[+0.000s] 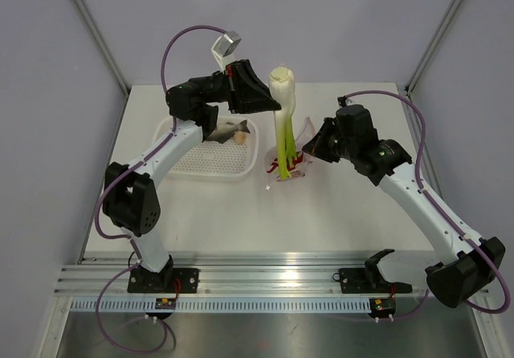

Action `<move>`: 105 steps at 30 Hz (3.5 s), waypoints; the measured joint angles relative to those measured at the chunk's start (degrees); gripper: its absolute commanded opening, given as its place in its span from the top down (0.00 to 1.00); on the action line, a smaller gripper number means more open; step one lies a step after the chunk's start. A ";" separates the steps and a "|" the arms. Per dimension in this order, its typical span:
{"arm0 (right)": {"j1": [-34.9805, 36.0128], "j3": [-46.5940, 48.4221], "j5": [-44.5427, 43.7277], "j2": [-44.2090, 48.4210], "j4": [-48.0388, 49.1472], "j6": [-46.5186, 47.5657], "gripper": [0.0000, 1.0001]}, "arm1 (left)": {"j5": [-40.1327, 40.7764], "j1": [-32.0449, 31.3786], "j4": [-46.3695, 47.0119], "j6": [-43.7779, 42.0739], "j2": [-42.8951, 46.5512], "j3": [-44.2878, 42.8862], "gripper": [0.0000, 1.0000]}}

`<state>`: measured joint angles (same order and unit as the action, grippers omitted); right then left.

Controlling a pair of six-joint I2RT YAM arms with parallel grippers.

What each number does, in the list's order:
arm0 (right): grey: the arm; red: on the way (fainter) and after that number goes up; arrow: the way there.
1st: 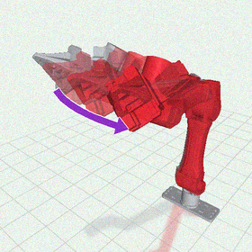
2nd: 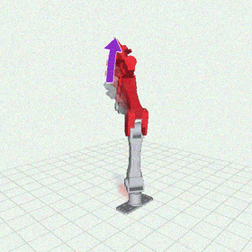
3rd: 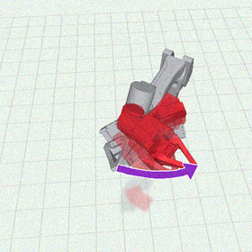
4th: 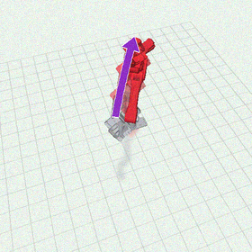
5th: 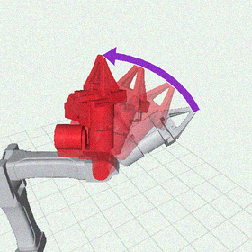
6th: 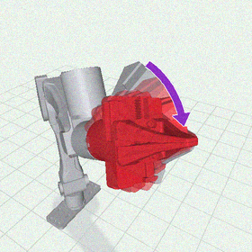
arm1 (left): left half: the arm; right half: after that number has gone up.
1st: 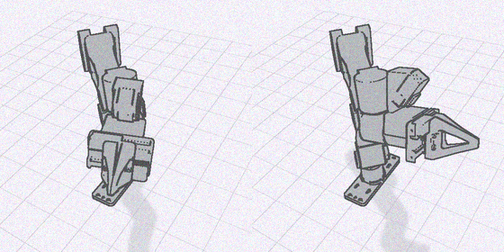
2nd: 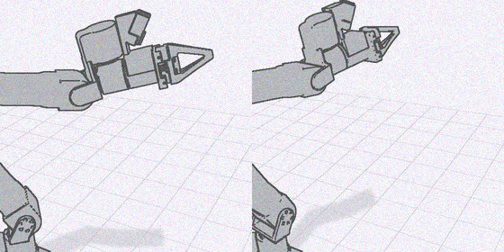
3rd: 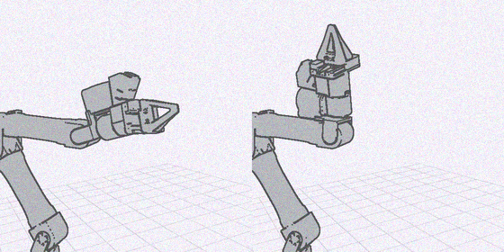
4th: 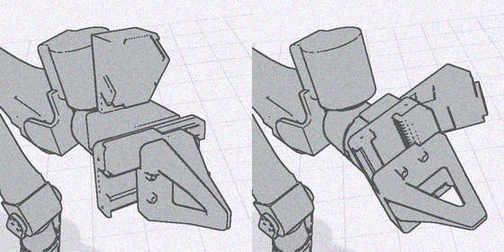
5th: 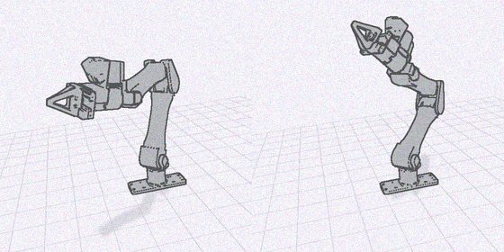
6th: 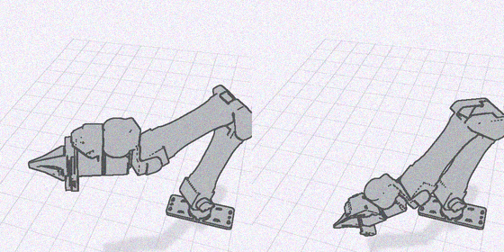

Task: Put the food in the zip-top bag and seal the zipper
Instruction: Place the fake vegetable in the zipper food storage bag.

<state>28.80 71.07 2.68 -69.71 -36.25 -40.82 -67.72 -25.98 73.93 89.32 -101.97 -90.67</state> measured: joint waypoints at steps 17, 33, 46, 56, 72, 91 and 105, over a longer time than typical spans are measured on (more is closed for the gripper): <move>0.00 -1.92 4.57 2.23 1.92 -0.98 1.00 | -1.40 -1.51 0.61 -17.49 2.29 7.76 1.00; 0.00 -4.70 7.43 3.10 2.16 -0.57 1.00 | -5.22 -1.46 0.74 -21.38 2.27 0.59 1.00; 0.00 -6.14 12.02 3.58 4.44 -2.75 1.00 | -6.56 -2.49 0.72 -27.34 1.14 9.57 1.00; 0.00 -9.68 19.28 8.28 10.21 -14.03 1.00 | -6.88 -2.60 0.46 -32.63 1.60 12.66 1.00; -0.04 -11.98 23.89 10.82 16.96 -19.17 1.00 | -9.94 -1.55 0.55 -34.80 6.99 11.13 1.00; -0.04 -13.62 25.24 10.64 20.59 -19.47 1.00 | -10.16 -0.79 0.33 -35.47 7.02 10.25 1.00; -0.04 -14.16 25.53 10.12 21.99 -19.61 1.00 | -11.89 -0.66 0.74 -24.24 3.96 -3.06 1.00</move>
<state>28.75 56.90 28.21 -59.59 -14.26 -60.42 -79.61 -26.63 74.67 65.08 -98.02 -93.73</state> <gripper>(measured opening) 0.014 0.158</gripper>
